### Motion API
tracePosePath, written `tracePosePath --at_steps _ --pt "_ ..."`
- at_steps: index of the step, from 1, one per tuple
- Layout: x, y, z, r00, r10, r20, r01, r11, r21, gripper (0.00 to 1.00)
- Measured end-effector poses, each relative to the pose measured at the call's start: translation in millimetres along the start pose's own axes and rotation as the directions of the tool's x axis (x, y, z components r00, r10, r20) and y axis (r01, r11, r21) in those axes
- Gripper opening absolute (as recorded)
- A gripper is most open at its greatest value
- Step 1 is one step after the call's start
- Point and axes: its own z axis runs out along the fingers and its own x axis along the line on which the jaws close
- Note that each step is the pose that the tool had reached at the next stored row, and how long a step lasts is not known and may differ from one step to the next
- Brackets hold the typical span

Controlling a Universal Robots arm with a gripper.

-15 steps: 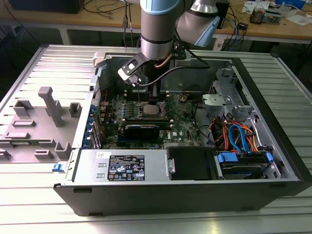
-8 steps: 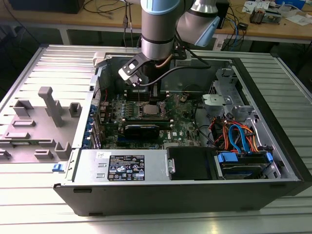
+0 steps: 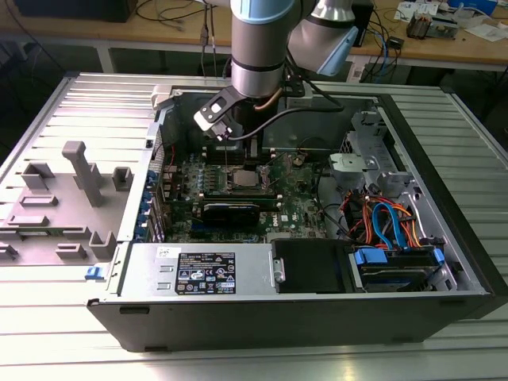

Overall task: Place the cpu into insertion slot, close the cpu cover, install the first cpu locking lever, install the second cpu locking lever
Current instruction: 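Close the cpu cover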

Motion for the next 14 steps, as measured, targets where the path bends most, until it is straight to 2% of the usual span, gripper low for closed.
tracePosePath --at_steps 5,14 --pt "0.1 0.1 -4.4 1.0000 0.000 -0.0002 0.000 1.0000 0.0000 0.11" --pt "0.3 0.2 -21.1 1.0000 0.000 -0.0003 0.000 1.0000 0.0001 0.11"
